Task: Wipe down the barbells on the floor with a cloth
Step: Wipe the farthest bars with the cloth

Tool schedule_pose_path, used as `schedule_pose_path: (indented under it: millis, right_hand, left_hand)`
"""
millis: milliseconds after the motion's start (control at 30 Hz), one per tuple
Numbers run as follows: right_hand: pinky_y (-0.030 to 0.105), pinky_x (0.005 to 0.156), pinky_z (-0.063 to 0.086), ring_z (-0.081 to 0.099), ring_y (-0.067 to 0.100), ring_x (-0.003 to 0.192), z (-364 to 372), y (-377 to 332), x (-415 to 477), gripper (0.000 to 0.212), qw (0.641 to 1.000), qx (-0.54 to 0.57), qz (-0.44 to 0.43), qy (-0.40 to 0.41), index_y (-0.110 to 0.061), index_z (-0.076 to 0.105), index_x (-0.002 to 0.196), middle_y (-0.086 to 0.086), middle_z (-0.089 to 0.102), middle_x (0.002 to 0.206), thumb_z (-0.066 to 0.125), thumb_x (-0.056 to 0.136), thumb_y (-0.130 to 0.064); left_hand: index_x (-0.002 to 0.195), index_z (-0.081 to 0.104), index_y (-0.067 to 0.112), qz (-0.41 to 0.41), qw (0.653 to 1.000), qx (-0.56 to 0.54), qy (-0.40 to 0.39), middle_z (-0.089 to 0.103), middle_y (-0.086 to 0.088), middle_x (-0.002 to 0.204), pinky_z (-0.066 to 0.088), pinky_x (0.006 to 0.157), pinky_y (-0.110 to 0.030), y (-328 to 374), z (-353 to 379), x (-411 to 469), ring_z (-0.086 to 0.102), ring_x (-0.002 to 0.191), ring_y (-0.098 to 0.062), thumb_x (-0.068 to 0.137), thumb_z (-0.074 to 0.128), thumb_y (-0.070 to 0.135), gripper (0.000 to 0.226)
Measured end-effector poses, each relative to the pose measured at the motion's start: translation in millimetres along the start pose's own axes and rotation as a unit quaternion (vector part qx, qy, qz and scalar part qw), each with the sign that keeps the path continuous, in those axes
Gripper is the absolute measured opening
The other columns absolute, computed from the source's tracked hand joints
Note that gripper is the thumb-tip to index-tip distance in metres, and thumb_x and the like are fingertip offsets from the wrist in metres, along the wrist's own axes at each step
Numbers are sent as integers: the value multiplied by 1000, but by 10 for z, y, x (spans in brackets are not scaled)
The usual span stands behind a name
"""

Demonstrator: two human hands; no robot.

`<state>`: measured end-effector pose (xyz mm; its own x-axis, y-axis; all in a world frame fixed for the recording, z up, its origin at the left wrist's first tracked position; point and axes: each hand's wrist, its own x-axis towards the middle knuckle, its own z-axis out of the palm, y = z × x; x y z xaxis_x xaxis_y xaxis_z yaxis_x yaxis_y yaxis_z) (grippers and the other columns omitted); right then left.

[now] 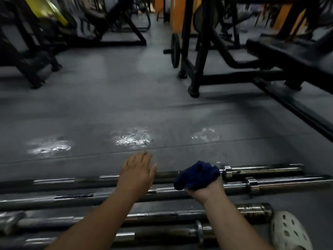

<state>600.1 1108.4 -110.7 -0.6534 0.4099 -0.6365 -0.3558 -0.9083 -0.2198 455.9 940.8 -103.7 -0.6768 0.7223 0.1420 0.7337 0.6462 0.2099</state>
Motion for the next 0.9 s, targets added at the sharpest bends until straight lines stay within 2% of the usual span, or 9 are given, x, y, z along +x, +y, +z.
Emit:
schedule_pose_path:
  millis: [67,167,233,300,400,500,667,767,900]
  right_hand:
    - [34,85,45,54,22,70,99,13,-266,20,999,-39,-5,-9,-18,52,72,6,51,68,43,88,-26]
    - [35,72,41,45,26,59,266,20,-656,24,994,-89,-45,-40,-16,43,58,7,39,65,41,82,-14]
    - [35,72,39,44,28,63,396,27,-1008,18,988,-120,-54,-74,-16,47,64,11,37,69,65,63,-14]
    - [34,69,39,48,28,65,466,7,-1328,33,974,-189,-54,-110,-12,56,72,14,43,74,76,46,-13]
    - [35,66,46,57,29,65,482,-50,-1619,8,942,-309,-95,-91,-8,61,69,15,60,77,56,74,-13]
    - [36,59,47,55,31,64,442,-158,-1752,4,908,-385,-142,-88,-7,53,75,18,55,79,49,77,-5]
    - [39,64,50,64,37,91,317,-510,-1793,24,861,-446,-239,-54,-15,53,113,21,63,104,58,90,-13]
    - [46,67,53,65,42,95,297,-619,-1715,23,863,-434,-257,-45,-20,54,108,24,63,106,61,87,-14]
    - [54,71,55,63,42,97,305,-520,-1507,47,884,-411,-223,-19,-23,53,113,23,62,111,64,68,-26]
  left_hand:
    - [139,49,21,6,1000,-4,7,47,-2,145,35,105,-43,97,-267,-177,47,128,-27,90,12,58,72]
    - [145,41,25,26,1000,-8,16,38,2,151,28,111,-39,215,-550,-435,38,135,-22,86,4,61,78]
    - [145,41,26,40,999,-13,31,39,4,150,29,111,-39,301,-684,-590,38,135,-21,87,5,62,77]
    - [146,38,28,48,998,-25,31,37,6,150,28,112,-38,402,-773,-735,36,136,-19,86,5,62,76]
    - [148,34,29,64,997,-25,22,33,7,152,28,114,-39,520,-839,-901,33,139,-19,84,7,61,77]
    - [149,34,29,68,997,-34,15,33,7,153,32,113,-40,596,-860,-1021,34,140,-20,84,14,63,76]
    - [150,32,31,85,996,-35,12,29,9,156,31,114,-40,707,-957,-1182,33,141,-18,82,22,66,77]
    - [150,36,29,90,995,-39,13,32,7,156,33,114,-38,719,-996,-1242,35,140,-19,82,32,62,76]
    - [149,36,28,122,992,19,-12,35,2,156,36,112,-36,544,-1043,-1341,41,138,-22,85,44,52,69]
